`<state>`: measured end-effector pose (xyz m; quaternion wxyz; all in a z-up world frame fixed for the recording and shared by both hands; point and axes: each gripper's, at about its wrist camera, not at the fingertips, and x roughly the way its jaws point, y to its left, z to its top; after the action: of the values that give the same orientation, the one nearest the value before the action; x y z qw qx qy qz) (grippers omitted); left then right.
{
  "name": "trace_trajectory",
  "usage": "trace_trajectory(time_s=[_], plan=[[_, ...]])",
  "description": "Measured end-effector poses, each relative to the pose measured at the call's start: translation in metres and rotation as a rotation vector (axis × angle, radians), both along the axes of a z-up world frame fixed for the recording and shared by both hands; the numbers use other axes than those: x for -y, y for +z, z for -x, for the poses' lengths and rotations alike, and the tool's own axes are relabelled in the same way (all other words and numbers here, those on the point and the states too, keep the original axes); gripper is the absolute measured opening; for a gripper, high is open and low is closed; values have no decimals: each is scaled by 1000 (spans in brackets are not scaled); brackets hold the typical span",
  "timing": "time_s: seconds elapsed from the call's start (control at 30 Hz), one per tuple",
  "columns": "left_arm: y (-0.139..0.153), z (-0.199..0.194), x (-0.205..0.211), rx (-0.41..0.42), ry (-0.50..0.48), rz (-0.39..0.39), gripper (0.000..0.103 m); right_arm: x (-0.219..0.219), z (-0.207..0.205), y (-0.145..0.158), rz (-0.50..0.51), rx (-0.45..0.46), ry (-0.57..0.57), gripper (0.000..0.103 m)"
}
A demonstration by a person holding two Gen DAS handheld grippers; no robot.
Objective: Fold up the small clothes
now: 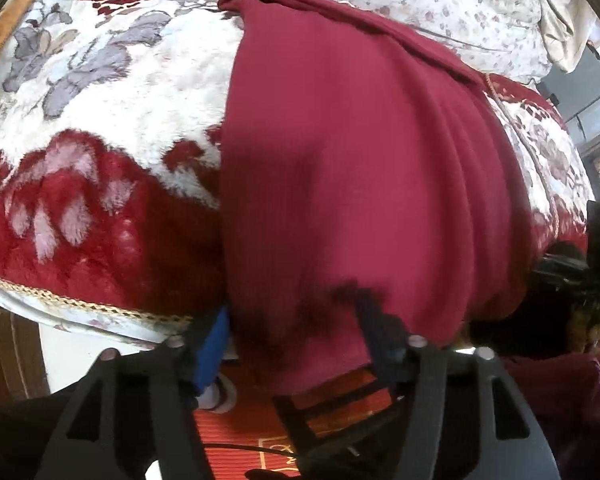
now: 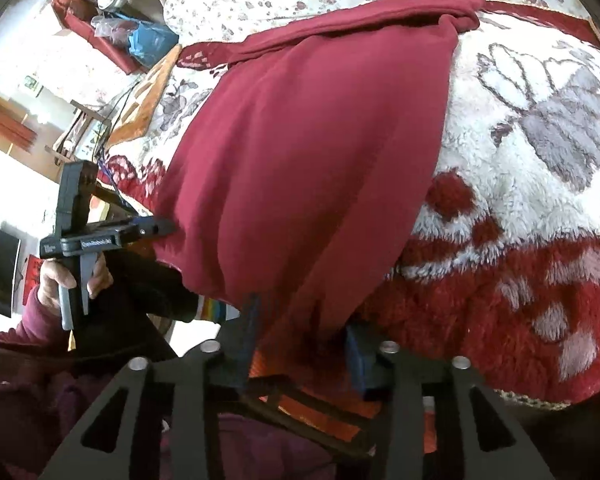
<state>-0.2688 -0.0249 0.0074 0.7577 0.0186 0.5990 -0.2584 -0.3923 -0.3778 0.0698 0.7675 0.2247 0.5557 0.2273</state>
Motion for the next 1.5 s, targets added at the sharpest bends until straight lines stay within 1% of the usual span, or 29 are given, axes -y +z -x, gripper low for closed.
trace_trajectory(time_s=[0.1,0.13,0.17,0.23,0.3,0.37,0.4,0.43,0.47,0.5,0.53,0.57,0.63,0.73,0.83,0.93,1.07,1.13,1.17,1.23,1.3,1.33,1.43,1.5], plan=[[0,1,0,2,-6,-4,62,4,2,10,4,12,21,46],[0,-2,1,-1,1,2,62,4,4,14,-12,35,32,48],[-1,-2,0,-5,8,7,62,2,4,15,-11,38,41,51],[-2,-4,0,-7,8,9,63,-4,2,8,15,10,58,51],[-3,-4,0,-5,0,19,69,-7,-1,-4,19,-16,44,51],[-5,-3,0,-12,-7,21,71,-8,-6,-17,-17,-59,11,51],[-6,-3,1,-16,-8,20,71,-8,-6,-21,-35,-65,0,50],[-6,-3,2,-18,-9,18,71,-8,-6,-21,-38,-57,-3,46],[-6,-3,3,-17,-10,14,63,-9,-6,-18,-43,-40,2,31],[-5,-2,4,-8,-9,-6,34,-7,-6,-13,-59,-17,-4,23],[-4,-2,3,-2,-10,-24,19,-6,-6,-8,-78,-2,-14,15],[-3,-5,0,-22,-4,3,9,-3,-6,-2,-107,10,-22,15],[4,-9,-4,-62,12,79,9,4,-8,12,-169,47,-37,15],[25,-10,1,-19,-21,109,9,12,-14,32,-227,99,-62,15],[50,-22,2,27,-7,155,9,21,-25,50,-275,151,-96,15],[77,-47,1,96,35,200,9,32,-44,63,-300,195,-138,15],[108,-94,9,184,104,239,9,43,-82,83,-283,264,-197,15],[115,-119,13,210,131,252,9,53,-105,88,-290,287,-240,15],[116,-132,16,209,141,261,9,61,-117,88,-294,291,-269,15],[115,-164,24,220,181,264,9,74,-143,86,-296,289,-327,15],[109,-190,30,233,214,244,9,86,-169,81,-251,294,-374,15],[104,-205,33,229,237,239,9,91,-180,77,-253,282,-394,15],[84,-247,42,212,294,223,9,110,-221,52,-244,219,-472,15],[73,-266,46,200,320,223,9,119,-246,31,-231,169,-503,15]])
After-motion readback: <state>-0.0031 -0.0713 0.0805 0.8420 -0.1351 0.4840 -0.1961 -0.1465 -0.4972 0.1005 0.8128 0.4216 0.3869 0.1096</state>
